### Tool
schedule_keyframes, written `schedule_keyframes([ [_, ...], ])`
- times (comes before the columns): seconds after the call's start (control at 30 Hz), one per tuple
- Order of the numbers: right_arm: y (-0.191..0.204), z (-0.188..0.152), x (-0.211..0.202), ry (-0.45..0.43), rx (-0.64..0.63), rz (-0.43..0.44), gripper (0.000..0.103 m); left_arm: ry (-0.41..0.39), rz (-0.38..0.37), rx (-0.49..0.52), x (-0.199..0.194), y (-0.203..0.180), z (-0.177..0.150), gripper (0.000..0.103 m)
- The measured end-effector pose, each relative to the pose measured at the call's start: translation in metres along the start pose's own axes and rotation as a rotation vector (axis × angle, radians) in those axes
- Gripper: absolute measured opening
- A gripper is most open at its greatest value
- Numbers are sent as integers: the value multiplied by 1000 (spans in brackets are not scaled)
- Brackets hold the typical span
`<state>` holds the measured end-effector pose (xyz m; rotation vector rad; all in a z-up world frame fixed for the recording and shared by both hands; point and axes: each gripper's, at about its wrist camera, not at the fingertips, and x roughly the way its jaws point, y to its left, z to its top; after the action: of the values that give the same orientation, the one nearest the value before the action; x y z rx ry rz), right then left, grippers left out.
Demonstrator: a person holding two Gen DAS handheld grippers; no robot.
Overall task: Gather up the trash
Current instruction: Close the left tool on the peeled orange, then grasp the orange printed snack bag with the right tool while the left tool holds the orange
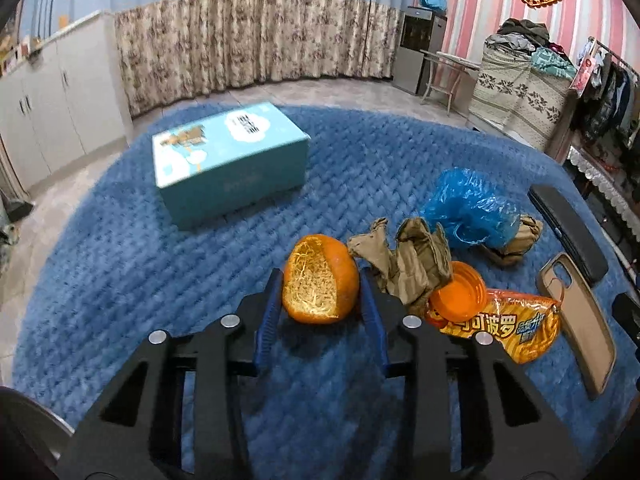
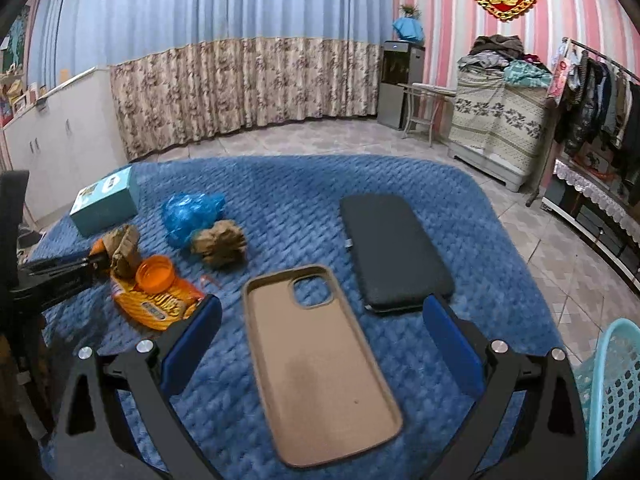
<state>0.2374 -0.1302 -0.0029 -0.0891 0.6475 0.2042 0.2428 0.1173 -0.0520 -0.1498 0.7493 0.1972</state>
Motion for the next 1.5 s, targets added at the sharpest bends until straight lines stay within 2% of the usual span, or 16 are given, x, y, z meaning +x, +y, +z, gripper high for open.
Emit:
schedule_keyframes([
  [0.27,18,-6,13,42,45,66,98,-84,103,9,-38,13,-22,37],
  [0.47,37,-11,23,79,45,113,97,-78,91,-63,-37,32,-25,37],
  [0.57,43,-10,30,106,67,160,77,-59,85,-76,-32,37,-24,37],
  [0.77,59,-13,50,141,46,164,66,-77,77,-64,-33,34,-26,37],
  [0.83,58,-14,52,142,53,165,55,-73,73,-64,-32,34,-26,37],
  [0.9,53,-11,49,124,79,197,34,-69,72,-67,-31,36,-26,37],
  [1.03,53,-8,41,108,85,222,34,-67,77,-61,-31,33,-26,37],
  [1.13,57,-11,46,145,75,244,34,-67,80,-58,-31,32,-26,37],
  [1.2,64,-17,54,179,44,218,33,-63,81,-59,-31,31,-27,37],
  [1.23,67,-18,54,175,34,209,32,-61,82,-60,-31,31,-27,37],
  [1.3,67,-16,50,152,30,200,17,-62,82,-59,-30,32,-26,37],
  [1.5,45,-6,28,78,53,168,16,-63,83,-58,-31,31,-26,37],
])
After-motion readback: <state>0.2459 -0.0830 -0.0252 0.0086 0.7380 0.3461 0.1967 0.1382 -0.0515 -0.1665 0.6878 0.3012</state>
